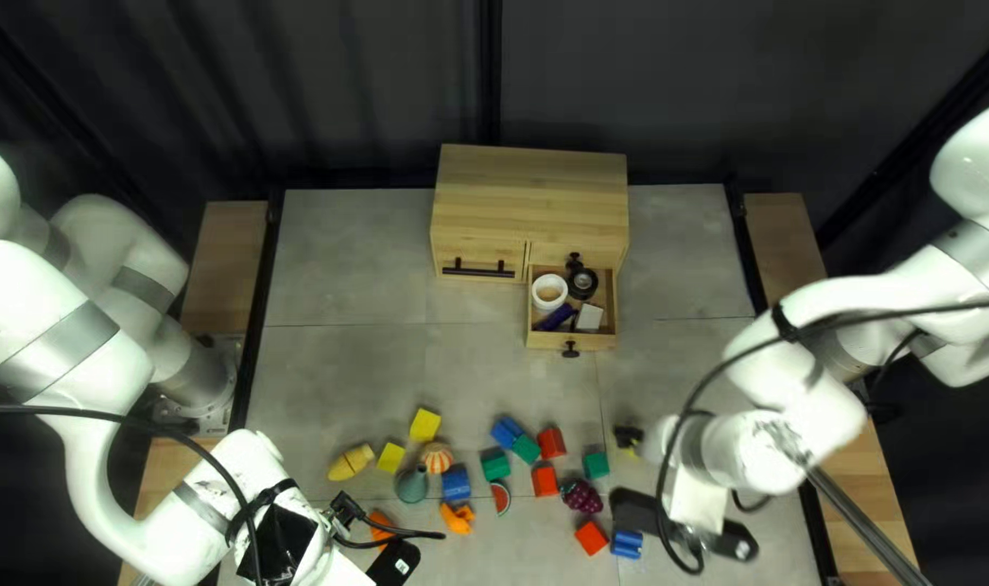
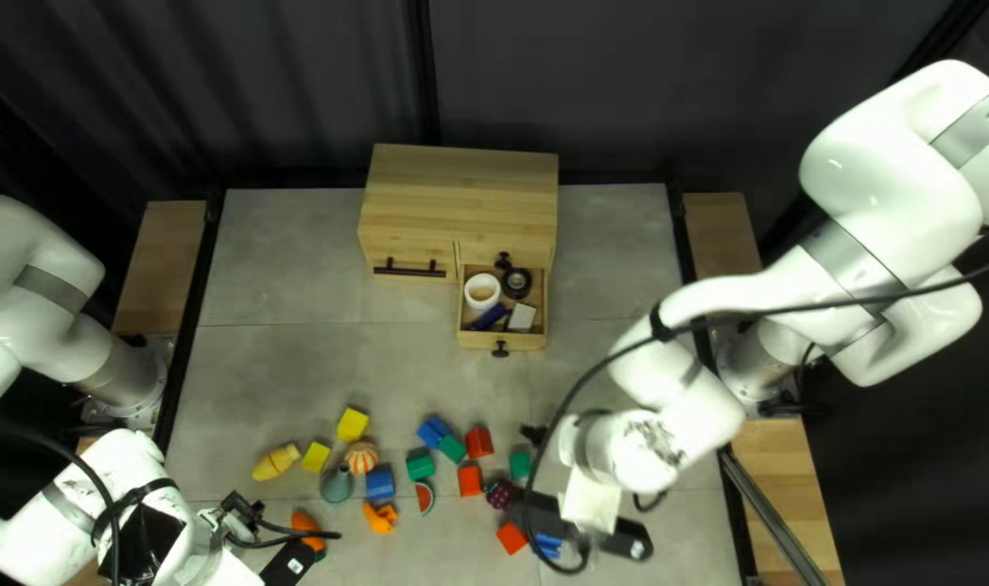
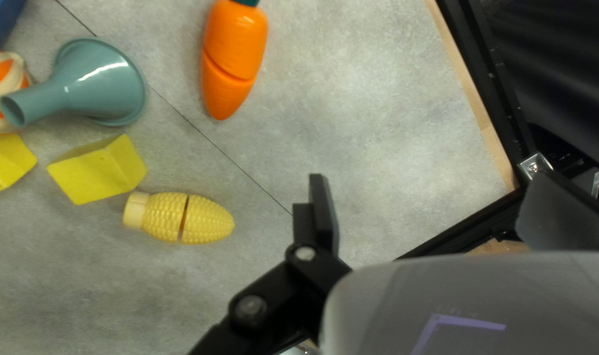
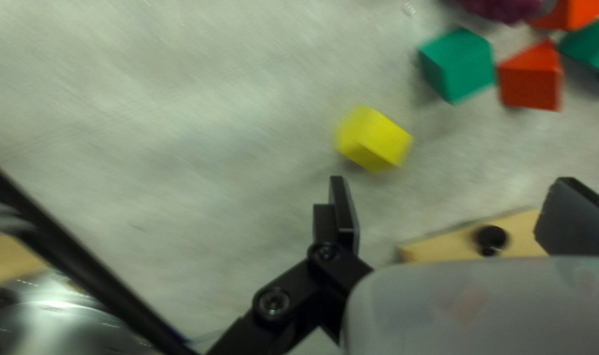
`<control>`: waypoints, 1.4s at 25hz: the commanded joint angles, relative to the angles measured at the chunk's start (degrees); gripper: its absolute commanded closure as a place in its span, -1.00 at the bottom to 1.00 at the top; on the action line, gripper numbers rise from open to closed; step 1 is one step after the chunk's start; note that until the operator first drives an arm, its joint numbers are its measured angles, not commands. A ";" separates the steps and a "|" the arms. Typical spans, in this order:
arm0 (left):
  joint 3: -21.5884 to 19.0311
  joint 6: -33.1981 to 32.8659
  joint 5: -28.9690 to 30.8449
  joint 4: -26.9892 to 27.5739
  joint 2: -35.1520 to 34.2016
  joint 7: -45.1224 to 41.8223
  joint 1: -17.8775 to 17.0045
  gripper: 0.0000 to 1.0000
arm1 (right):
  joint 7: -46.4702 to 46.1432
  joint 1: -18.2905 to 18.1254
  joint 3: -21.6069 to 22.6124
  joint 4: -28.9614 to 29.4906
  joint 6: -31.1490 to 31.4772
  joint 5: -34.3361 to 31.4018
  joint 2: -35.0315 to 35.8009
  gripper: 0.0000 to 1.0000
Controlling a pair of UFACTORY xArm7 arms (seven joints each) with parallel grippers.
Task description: Open drawers and place objects into drawer and close
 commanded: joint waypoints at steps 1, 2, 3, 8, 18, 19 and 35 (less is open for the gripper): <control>0.00 0.00 0.00 0.00 0.00 0.00 0.00 -1.00 | -2.67 -0.79 -0.79 1.06 -0.78 -2.16 2.35 -1.00; 0.00 0.00 0.00 0.00 0.00 0.00 0.00 -1.00 | -3.81 -0.95 -0.98 2.42 -0.41 -2.34 4.17 -1.00; 0.00 0.00 0.00 0.00 0.00 0.00 0.00 -1.00 | -4.72 -1.05 -1.08 3.66 0.05 -2.39 5.71 -1.00; 0.00 0.00 0.00 0.00 0.00 0.00 0.00 -1.00 | -9.56 -1.67 -1.60 10.23 3.71 -2.46 12.44 -1.00; 0.00 0.00 0.00 0.00 0.00 0.00 0.00 -1.00 | -12.53 -3.17 -2.84 15.67 3.95 -2.89 21.33 -1.00; 0.00 0.00 0.00 0.00 0.00 0.00 0.00 -1.00 | -12.62 -3.21 -2.89 16.09 4.03 -2.94 21.90 -1.00; 0.00 0.00 0.00 0.00 0.00 0.00 0.00 -1.00 | -9.56 -3.36 -5.98 18.32 5.11 -8.89 28.98 -1.00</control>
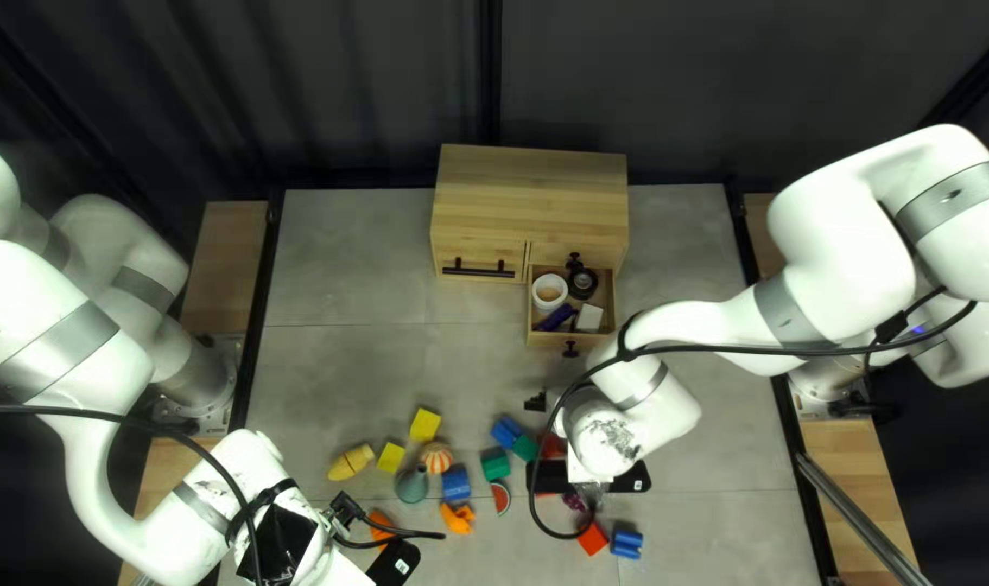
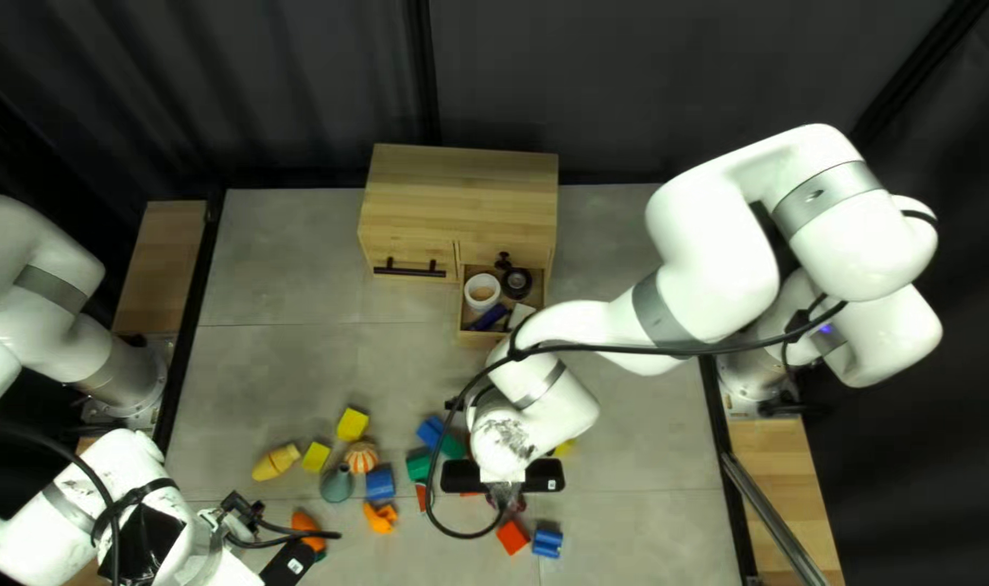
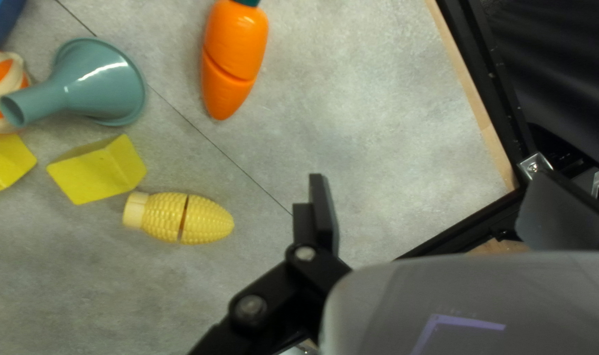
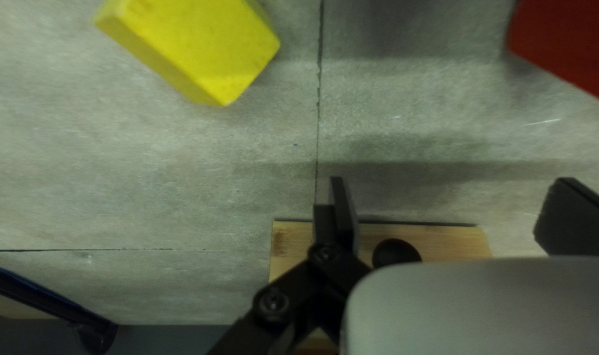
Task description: Open drawers and place objects into drawer and close
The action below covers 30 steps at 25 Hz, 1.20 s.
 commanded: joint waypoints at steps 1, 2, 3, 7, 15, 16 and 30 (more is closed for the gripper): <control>0.00 0.00 0.00 0.00 0.00 0.00 0.00 -1.00 | 0.50 -0.13 -0.73 -0.43 -0.04 -1.33 -0.15 -1.00; 0.00 0.00 0.00 0.00 0.00 0.00 0.00 -1.00 | 0.65 -0.10 -0.91 -0.39 0.09 -1.71 -0.18 -1.00; 0.00 0.00 0.00 0.00 0.00 0.00 0.00 -1.00 | 0.79 -0.06 -1.00 -0.35 0.21 -1.97 -0.18 -1.00; 0.00 0.00 0.00 0.00 0.00 0.00 0.00 -1.00 | 1.43 0.15 -1.28 -0.46 0.49 -2.81 -0.12 -1.00; 0.00 0.00 0.00 0.00 0.00 0.00 0.00 -1.00 | 2.49 0.10 -1.93 -1.77 -0.08 -4.26 -0.52 -1.00; 0.00 0.00 0.00 0.00 0.00 0.00 0.00 -1.00 | 2.55 0.07 -2.00 -1.96 -0.21 -4.39 -0.63 -1.00; 0.00 0.00 0.00 0.00 0.00 0.00 0.00 -1.00 | 2.34 -0.68 -3.14 -3.35 -1.22 -6.36 -1.53 -1.00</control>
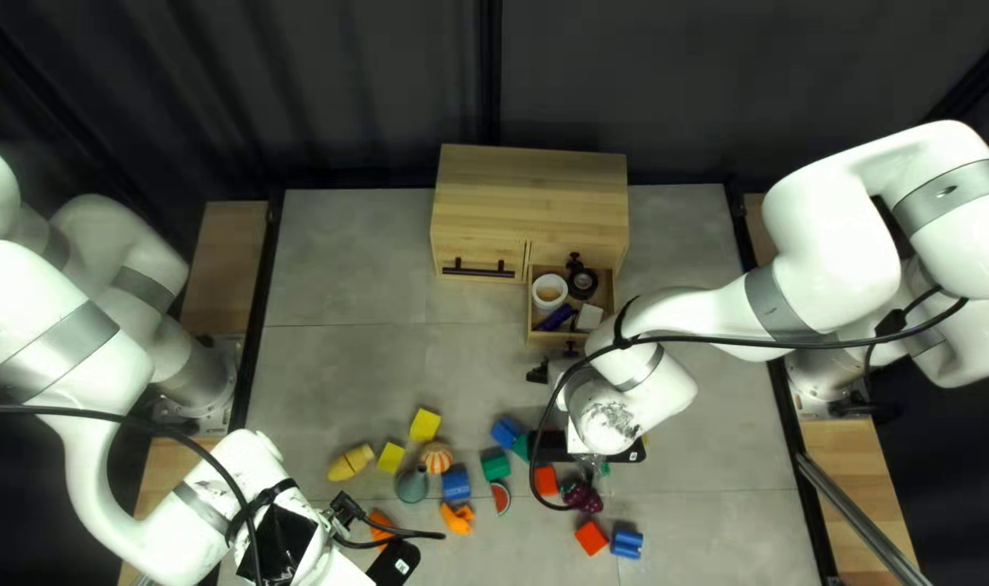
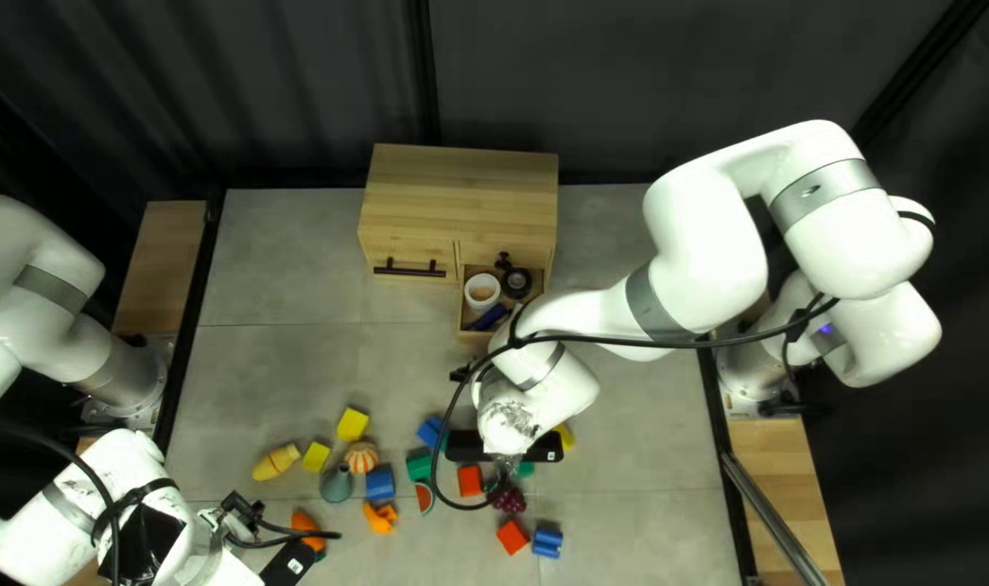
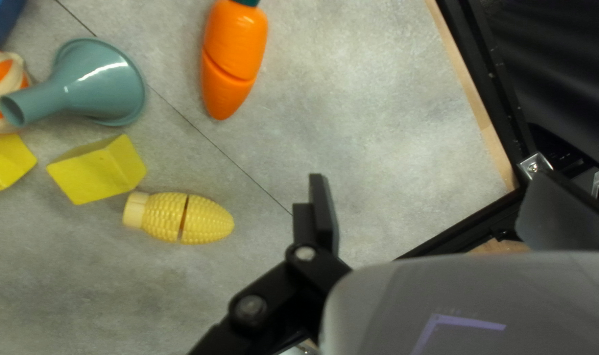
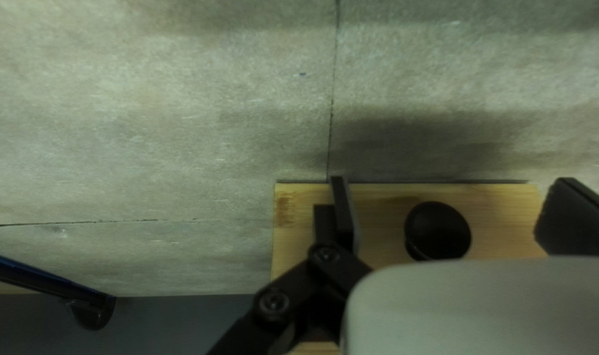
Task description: Open drawers and place objects into drawer and close
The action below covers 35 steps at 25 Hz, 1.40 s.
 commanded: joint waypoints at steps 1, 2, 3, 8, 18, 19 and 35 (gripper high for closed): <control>0.00 0.00 0.00 0.00 0.00 0.00 0.00 -1.00 | -0.22 -0.27 -0.41 -0.51 0.01 -0.59 -0.61 -1.00; 0.00 0.00 0.00 0.00 0.00 0.00 0.00 -1.00 | -0.28 -0.33 -0.52 -0.63 0.09 -0.72 -0.82 -1.00; 0.00 0.00 0.00 0.00 0.00 0.00 0.00 -1.00 | -0.36 -0.38 -0.60 -0.65 0.24 -0.76 -0.95 -1.00; 0.00 0.00 0.00 0.00 0.00 0.00 0.00 -1.00 | -0.39 -0.44 -0.76 -0.81 0.56 -0.92 -1.23 -1.00; 0.00 0.00 0.00 0.00 0.00 0.00 0.00 -1.00 | -0.73 -1.03 -1.27 -1.07 -0.26 -1.45 -1.31 -1.00; 0.00 0.00 0.00 0.00 0.00 0.00 0.00 -1.00 | -0.82 -1.14 -1.36 -1.10 -0.42 -1.56 -1.32 -1.00; 0.00 0.00 0.00 0.00 0.00 0.00 0.00 -1.00 | -1.28 -2.26 -2.87 -2.94 -1.04 -3.57 -3.44 -1.00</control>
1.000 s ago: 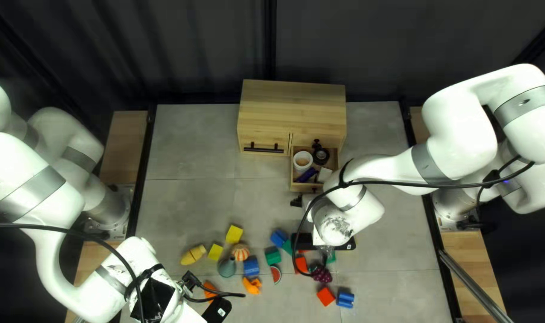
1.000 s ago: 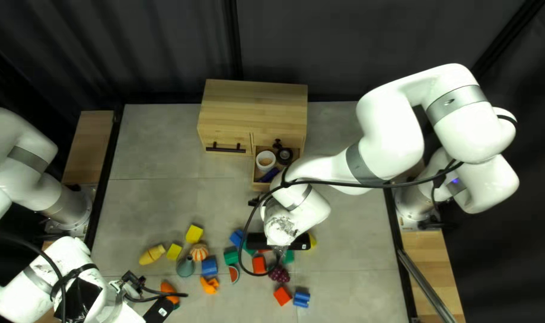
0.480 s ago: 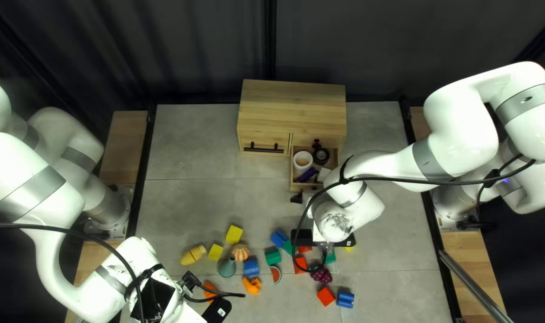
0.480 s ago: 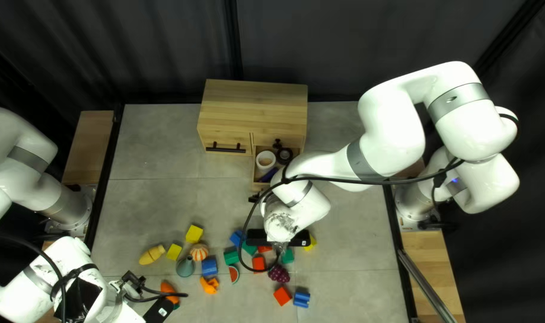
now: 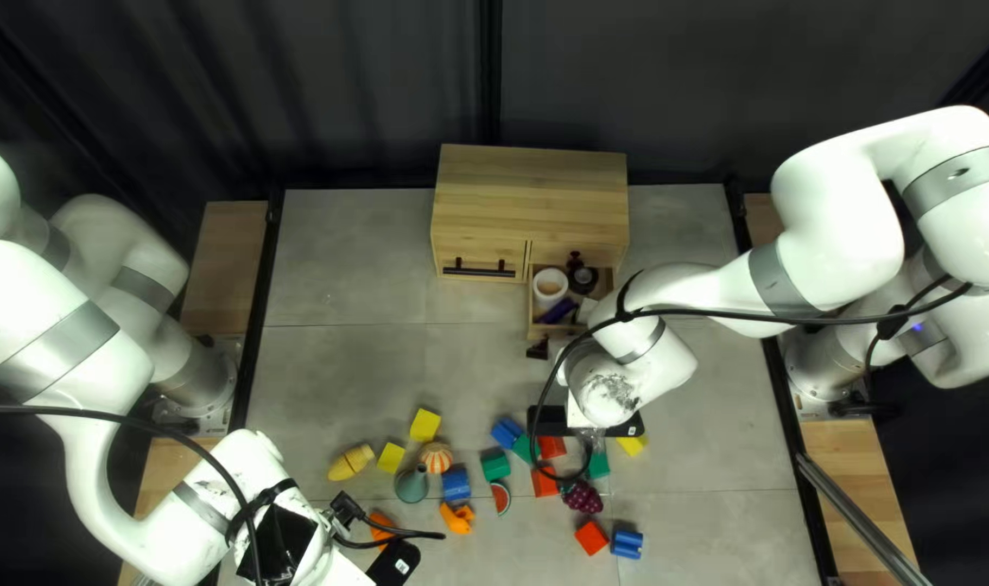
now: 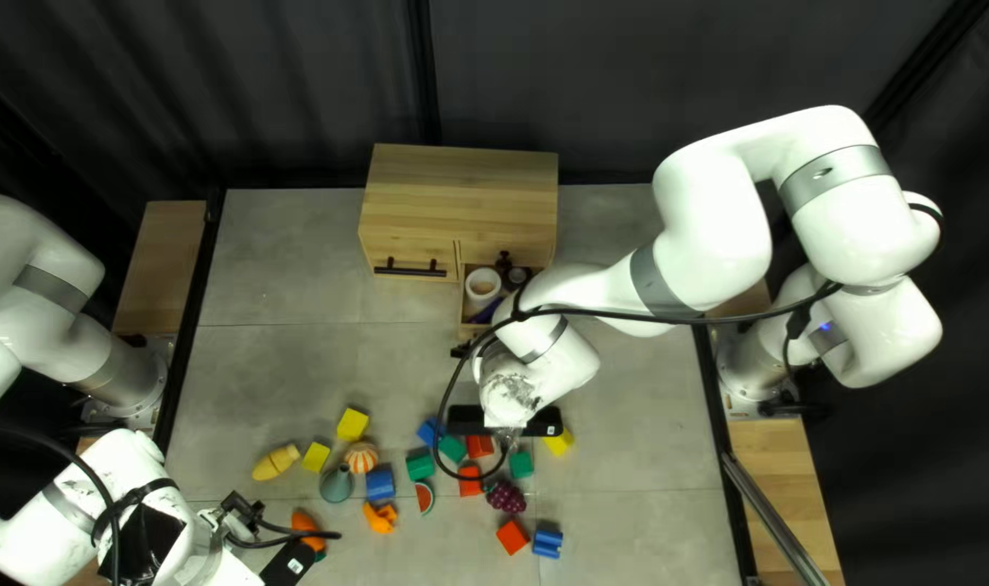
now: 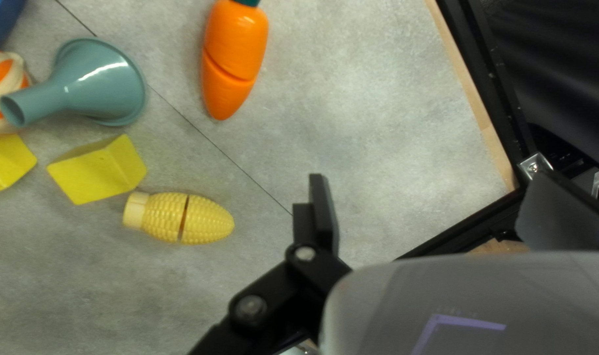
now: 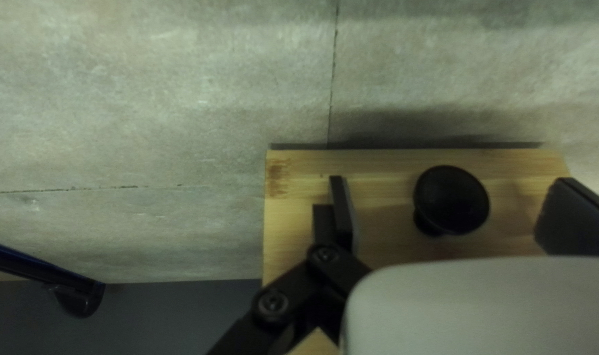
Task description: Open drawers and place objects into drawer and close
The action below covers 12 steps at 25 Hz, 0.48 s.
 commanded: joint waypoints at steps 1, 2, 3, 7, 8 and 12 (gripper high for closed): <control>0.00 0.00 0.00 0.00 0.00 0.00 0.00 -1.00 | 0.10 -0.19 -0.21 0.02 -0.32 -0.25 0.21 -1.00; 0.00 0.00 0.00 0.00 0.00 0.00 0.00 -1.00 | 0.07 -0.23 -0.23 0.11 -0.37 -0.25 0.33 -1.00; 0.00 0.00 0.00 0.00 0.00 0.00 0.00 -1.00 | 0.07 -0.27 -0.26 0.10 -0.45 -0.30 0.34 -1.00; 0.00 0.00 0.00 0.00 0.00 0.00 0.00 -1.00 | 0.07 -0.35 -0.38 -0.26 -0.64 -0.58 -0.01 -1.00; 0.00 0.00 0.00 0.00 0.00 0.00 0.00 -1.00 | 0.07 -0.35 -0.40 -0.35 -0.68 -0.63 -0.11 -1.00; 0.00 0.00 0.00 0.00 0.00 0.00 0.00 -1.00 | 0.05 -0.34 -0.40 -1.00 -1.06 -0.92 -0.82 -1.00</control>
